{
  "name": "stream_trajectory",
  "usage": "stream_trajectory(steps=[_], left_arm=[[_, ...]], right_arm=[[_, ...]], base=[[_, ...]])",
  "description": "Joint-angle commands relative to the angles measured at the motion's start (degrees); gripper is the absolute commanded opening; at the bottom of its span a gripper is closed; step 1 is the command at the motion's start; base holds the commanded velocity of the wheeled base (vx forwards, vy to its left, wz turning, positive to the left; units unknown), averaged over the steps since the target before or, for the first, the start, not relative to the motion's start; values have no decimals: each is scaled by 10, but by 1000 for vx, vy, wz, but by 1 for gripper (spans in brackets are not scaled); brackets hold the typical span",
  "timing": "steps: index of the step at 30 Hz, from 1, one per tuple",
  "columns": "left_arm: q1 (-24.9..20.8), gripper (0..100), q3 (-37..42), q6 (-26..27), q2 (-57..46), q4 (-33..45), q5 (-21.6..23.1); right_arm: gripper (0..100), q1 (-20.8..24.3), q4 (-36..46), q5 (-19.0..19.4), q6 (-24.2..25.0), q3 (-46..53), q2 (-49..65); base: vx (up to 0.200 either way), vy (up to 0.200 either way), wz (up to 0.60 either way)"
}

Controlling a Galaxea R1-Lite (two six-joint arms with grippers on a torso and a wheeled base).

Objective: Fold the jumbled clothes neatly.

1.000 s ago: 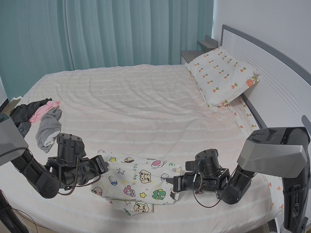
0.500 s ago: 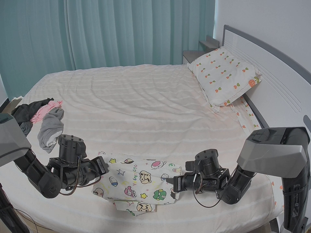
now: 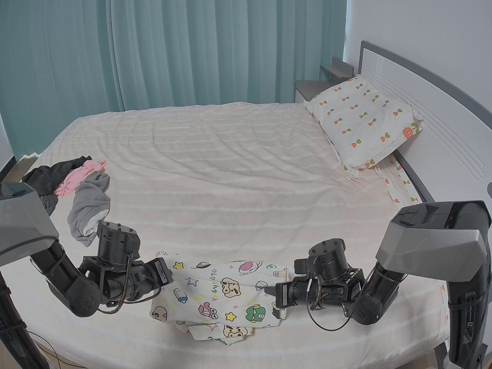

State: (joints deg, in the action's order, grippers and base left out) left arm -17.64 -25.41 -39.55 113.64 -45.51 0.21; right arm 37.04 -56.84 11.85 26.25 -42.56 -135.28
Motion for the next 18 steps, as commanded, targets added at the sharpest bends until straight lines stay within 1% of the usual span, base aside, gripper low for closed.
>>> stream_trajectory(steps=[1, 3, 7, 11, 18], left_arm=[[24, 0, 1, 7, 40, -1, 0], [31, 0, 1, 8, 45, -3, 8], [36, 0, 9, 7, 41, -23, 41], [33, 0, 14, 5, 41, -51, 43], [32, 0, 14, 3, 41, -54, 43]], right_arm=[[0, 4, 3, -2, -1, -1, -1], [0, 5, 3, -2, -1, -2, -2], [0, 6, 3, -2, -1, -4, -2], [0, 6, 3, -2, -1, -4, -2], [0, 7, 3, -2, -1, -4, -2]], base=[[0, 0, 0], [0, 0, 0], [0, 0, 0], [0, 0, 0], [0, 0, 0]])
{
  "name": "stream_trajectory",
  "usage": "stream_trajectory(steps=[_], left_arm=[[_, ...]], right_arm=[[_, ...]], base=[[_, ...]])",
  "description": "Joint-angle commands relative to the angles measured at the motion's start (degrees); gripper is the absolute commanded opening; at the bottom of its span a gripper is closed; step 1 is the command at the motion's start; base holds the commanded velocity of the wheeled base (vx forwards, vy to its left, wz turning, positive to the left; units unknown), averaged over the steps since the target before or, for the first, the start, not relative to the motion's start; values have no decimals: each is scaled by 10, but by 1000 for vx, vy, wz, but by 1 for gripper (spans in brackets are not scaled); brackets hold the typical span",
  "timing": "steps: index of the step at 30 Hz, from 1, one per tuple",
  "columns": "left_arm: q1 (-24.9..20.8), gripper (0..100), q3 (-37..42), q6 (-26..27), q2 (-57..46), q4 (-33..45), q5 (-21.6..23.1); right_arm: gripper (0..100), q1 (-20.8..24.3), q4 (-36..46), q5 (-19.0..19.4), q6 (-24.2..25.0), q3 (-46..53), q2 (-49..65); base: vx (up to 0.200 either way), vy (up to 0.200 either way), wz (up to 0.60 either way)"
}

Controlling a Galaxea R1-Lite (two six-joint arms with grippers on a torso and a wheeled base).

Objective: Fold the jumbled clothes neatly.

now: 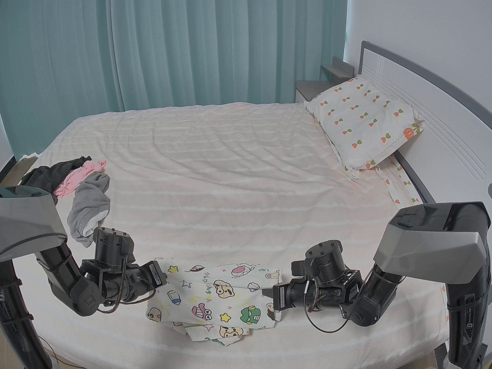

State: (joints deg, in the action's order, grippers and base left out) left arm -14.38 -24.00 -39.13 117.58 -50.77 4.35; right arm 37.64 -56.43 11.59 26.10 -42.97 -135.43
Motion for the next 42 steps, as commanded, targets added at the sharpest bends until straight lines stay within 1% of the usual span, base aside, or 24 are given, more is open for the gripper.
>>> stream_trajectory(steps=[1, 2, 17, 20, 23, 30, 33, 35, 36, 38, 42], left_arm=[[0, 0, 1, -1, 1, -1, 1], [0, 0, 1, -1, 1, -1, 1], [1, 0, 1, -1, 6, -1, 2], [1, 0, 0, -1, 7, -1, 2], [1, 0, 0, -1, 8, -1, 3], [3, 0, 2, 0, 48, -5, 1], [8, 0, 2, 3, 63, -16, 1], [14, 0, 2, 5, 72, -29, 1], [16, 0, 2, 5, 86, -56, 0], [16, 0, 2, 5, 99, -79, 0], [17, 0, 4, 5, 116, -96, 0]], right_arm=[[0, 1, -1, 1, 0, 0, -1], [0, 2, -1, 1, 0, -1, 0], [0, 3, 0, 1, 0, 1, 3], [0, 3, 0, 1, 0, 1, 3], [0, 3, 2, 1, 0, 4, 3], [0, 3, 39, 1, 0, 6, 17], [0, 3, 37, 0, -5, 0, 12], [0, 3, 31, -2, -11, -8, 6], [0, 2, 17, -3, -14, -19, -3], [0, 1, 13, -8, -15, -26, -9], [0, 0, 19, -9, -16, -28, -11]], base=[[0, 0, 0], [0, 0, 0], [0, 200, 0], [-200, 200, 0], [0, 200, 0], [0, 0, 0], [0, 0, 0], [0, 0, 0], [0, 0, 0], [0, 0, 0], [0, 0, 0]])
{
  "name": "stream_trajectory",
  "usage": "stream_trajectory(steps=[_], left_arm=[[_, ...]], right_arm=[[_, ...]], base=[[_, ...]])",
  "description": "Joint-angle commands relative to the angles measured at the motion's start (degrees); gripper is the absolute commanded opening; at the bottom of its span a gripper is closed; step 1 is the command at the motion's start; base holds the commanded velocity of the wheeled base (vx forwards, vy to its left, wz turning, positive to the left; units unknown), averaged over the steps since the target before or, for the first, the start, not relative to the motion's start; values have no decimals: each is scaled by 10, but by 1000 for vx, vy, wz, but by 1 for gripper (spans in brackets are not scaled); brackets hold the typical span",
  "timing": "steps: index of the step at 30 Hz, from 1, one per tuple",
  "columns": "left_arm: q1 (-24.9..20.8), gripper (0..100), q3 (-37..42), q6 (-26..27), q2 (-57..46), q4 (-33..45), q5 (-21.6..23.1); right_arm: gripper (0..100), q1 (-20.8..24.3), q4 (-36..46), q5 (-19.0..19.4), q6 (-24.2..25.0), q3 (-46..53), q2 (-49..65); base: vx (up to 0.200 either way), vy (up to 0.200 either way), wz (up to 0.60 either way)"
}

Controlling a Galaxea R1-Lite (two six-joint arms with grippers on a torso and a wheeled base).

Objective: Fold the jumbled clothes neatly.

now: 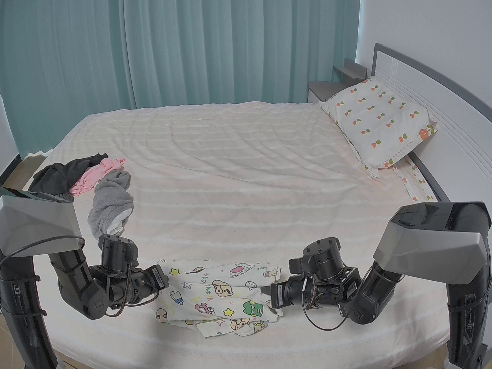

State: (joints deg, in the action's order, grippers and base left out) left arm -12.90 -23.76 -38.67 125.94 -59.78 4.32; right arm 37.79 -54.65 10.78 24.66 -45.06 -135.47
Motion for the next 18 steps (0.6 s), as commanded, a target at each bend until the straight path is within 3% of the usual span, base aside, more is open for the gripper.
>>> stream_trajectory(steps=[1, 9, 10, 12, 13, 18], left_arm=[[2, 0, 1, 1, 35, -6, 0], [2, 0, -6, 4, 44, -10, -1], [2, 0, -7, 4, 45, -15, -1], [2, 0, -7, 4, 46, -17, 0], [2, 100, -7, 4, 46, -17, -1], [2, 100, -7, 9, 48, -18, -4]], right_arm=[[0, -2, 2, -1, -2, -7, -10], [0, -2, 4, -1, -4, -20, -23], [100, -2, 14, -1, -3, -26, -29], [100, -2, 17, -6, -3, -28, -30], [100, -2, 17, -10, -3, -29, -30], [100, -4, 17, -24, -3, -26, -25]], base=[[0, 0, 0], [0, 0, 0], [0, 0, 0], [0, 0, 0], [0, 0, 0], [0, 0, 0]])
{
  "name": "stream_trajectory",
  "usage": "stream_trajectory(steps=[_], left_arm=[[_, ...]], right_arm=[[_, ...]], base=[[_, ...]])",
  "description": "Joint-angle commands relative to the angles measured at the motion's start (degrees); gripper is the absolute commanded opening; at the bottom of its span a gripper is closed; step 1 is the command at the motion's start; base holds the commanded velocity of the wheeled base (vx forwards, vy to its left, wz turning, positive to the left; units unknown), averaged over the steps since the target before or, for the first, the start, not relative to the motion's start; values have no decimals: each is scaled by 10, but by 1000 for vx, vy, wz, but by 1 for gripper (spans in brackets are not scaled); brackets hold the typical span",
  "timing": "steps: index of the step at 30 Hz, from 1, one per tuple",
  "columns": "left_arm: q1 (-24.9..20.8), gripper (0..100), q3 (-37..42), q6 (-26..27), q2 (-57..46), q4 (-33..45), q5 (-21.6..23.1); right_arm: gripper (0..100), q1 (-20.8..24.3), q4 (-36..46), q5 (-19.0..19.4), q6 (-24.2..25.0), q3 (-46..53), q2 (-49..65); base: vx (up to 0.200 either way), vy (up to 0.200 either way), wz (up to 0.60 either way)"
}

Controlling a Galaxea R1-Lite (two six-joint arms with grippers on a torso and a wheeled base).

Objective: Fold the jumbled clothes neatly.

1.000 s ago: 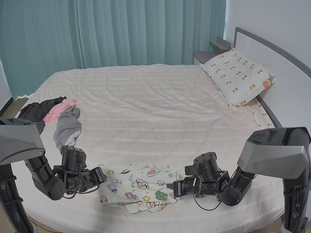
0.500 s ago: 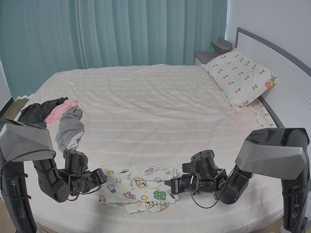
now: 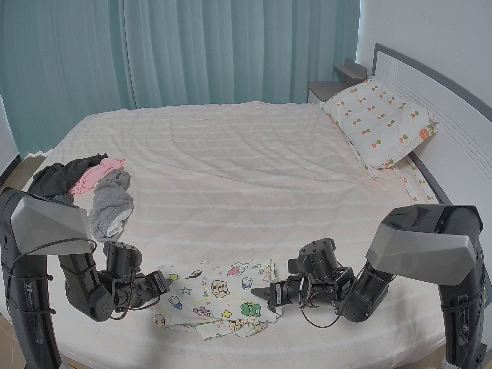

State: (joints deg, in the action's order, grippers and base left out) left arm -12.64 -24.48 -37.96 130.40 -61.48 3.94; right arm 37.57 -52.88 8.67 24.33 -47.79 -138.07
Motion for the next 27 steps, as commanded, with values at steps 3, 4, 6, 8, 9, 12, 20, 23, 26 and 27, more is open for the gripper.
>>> stream_trajectory(steps=[3, 4, 6, 8, 9, 12, 20, 23, 26, 27], left_arm=[[2, 100, 2, 2, 3, 0, -2], [5, 100, 4, 2, 1, 0, -3], [12, 100, 6, 2, -2, 0, -3], [42, 100, 18, -6, -34, 0, 5], [53, 100, 25, -7, -47, -1, 10], [68, 100, 49, -18, -107, -3, 38], [24, 100, 101, -38, -428, 2, 10], [-16, 100, 99, -25, -528, 60, -50], [-64, 100, 94, 27, -627, 179, -147], [-66, 100, 94, 29, -632, 184, -151]], right_arm=[[100, -14, -1, -15, 0, 8, 9], [100, -20, -1, -23, 0, 16, 14], [100, -29, -3, -30, 0, 26, 19], [100, -64, -12, -31, 5, 61, 57], [100, -75, -15, -31, 6, 75, 75], [100, -103, -39, -37, 7, 126, 140], [100, -114, -63, -201, -31, 285, 448], [100, -117, -29, -234, -77, 332, 552], [100, -116, 19, -279, -123, 376, 668], [100, -116, 22, -282, -125, 378, 673]], base=[[0, 0, 0], [0, 0, 0], [0, 0, 0], [0, 0, 0], [0, 0, 0], [0, 0, 0], [0, 0, 0], [0, 0, 0], [0, 0, 0], [0, 0, 0]])
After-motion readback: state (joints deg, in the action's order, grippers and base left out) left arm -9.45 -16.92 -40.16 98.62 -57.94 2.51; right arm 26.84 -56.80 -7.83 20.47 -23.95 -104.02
